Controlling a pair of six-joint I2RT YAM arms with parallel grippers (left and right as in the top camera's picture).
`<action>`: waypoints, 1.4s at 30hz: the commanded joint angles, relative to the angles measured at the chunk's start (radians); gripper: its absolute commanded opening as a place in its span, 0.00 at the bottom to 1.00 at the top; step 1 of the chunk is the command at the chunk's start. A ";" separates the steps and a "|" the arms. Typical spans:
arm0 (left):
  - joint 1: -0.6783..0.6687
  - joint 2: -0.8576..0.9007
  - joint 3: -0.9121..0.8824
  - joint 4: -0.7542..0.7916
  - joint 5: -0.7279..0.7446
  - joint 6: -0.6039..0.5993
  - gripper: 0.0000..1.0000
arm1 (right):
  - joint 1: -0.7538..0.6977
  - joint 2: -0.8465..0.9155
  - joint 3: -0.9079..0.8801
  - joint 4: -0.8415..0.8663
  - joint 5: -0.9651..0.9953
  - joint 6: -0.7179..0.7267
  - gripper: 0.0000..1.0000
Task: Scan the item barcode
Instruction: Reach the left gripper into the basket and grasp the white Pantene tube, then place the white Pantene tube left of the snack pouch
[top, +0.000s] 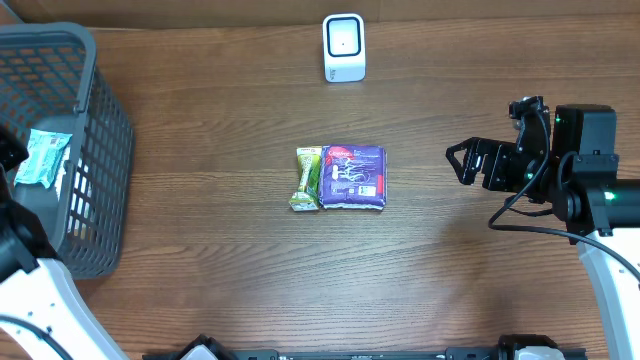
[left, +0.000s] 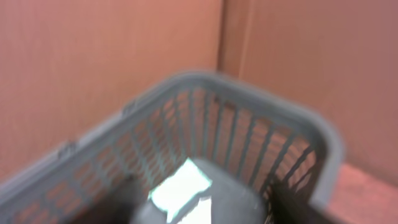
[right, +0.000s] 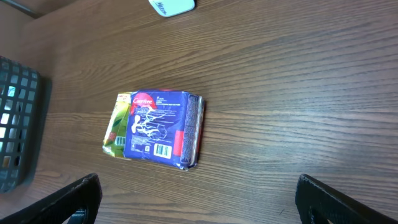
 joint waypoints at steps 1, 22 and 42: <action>0.006 0.114 0.005 -0.032 -0.072 -0.062 1.00 | 0.004 -0.002 0.016 0.002 0.006 -0.004 1.00; 0.008 0.796 0.005 -0.201 -0.058 0.042 1.00 | 0.004 -0.002 0.016 -0.005 0.006 -0.005 1.00; -0.015 0.697 0.589 -0.585 0.102 0.032 0.04 | 0.004 -0.002 0.016 0.014 0.006 -0.005 1.00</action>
